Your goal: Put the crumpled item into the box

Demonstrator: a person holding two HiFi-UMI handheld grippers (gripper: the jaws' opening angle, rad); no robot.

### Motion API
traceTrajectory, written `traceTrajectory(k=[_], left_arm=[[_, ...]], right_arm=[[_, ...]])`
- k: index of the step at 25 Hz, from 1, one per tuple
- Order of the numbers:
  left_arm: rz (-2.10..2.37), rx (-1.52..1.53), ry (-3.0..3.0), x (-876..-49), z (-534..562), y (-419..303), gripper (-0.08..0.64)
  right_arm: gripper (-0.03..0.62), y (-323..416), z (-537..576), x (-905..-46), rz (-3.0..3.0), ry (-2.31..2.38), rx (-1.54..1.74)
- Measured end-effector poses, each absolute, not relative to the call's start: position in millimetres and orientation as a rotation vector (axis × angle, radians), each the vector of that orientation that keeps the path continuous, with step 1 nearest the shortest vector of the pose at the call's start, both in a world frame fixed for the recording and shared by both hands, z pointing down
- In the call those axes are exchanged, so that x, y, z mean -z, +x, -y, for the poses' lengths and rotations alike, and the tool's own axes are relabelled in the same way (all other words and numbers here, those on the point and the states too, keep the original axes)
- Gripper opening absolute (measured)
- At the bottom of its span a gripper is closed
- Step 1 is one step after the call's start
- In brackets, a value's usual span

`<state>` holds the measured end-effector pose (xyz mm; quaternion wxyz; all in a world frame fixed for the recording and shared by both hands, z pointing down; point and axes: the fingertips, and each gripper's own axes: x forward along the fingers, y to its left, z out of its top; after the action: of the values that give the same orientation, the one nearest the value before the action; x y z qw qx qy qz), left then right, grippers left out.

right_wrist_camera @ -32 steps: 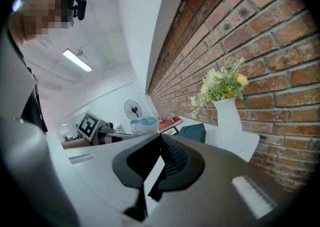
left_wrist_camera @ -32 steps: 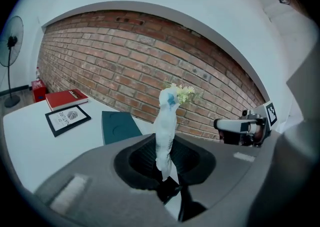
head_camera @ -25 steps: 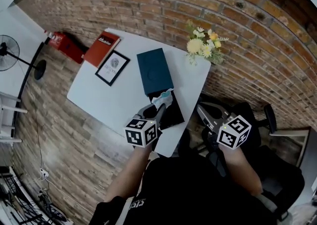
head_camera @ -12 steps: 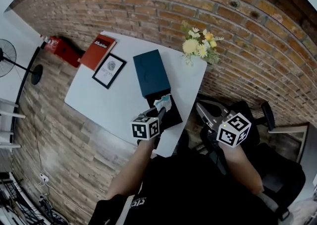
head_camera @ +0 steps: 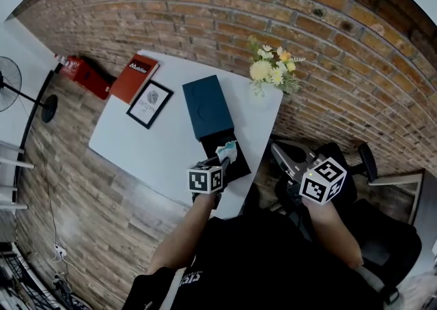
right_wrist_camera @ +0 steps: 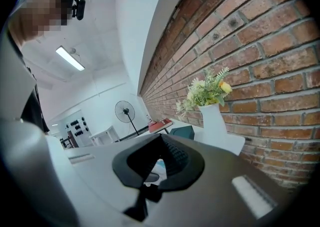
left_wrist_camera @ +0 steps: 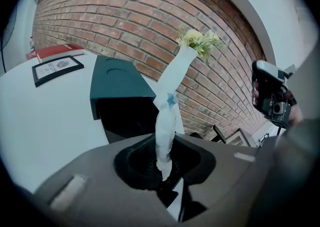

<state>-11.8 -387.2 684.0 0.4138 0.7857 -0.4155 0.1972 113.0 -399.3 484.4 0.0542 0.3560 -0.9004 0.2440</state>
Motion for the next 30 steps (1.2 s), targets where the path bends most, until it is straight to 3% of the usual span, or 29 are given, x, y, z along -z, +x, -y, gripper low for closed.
traceTrajectory(k=[5,16,30], left_arm=[[1.023,-0.570,1.997,-691,390,-10,0.086],[1.100,-0.928,2.107,-695,394,-33,0.226],[0.880,-1.339,2.175,-707,369,-42,0.275]], right_arm=[[0.000,105,399,-489,2.735,1.062,-0.754],[0.000,94,396,-494,2.729,1.029,-0.776],[0.000,66,384,-487,2.746,0.968,-0.747]])
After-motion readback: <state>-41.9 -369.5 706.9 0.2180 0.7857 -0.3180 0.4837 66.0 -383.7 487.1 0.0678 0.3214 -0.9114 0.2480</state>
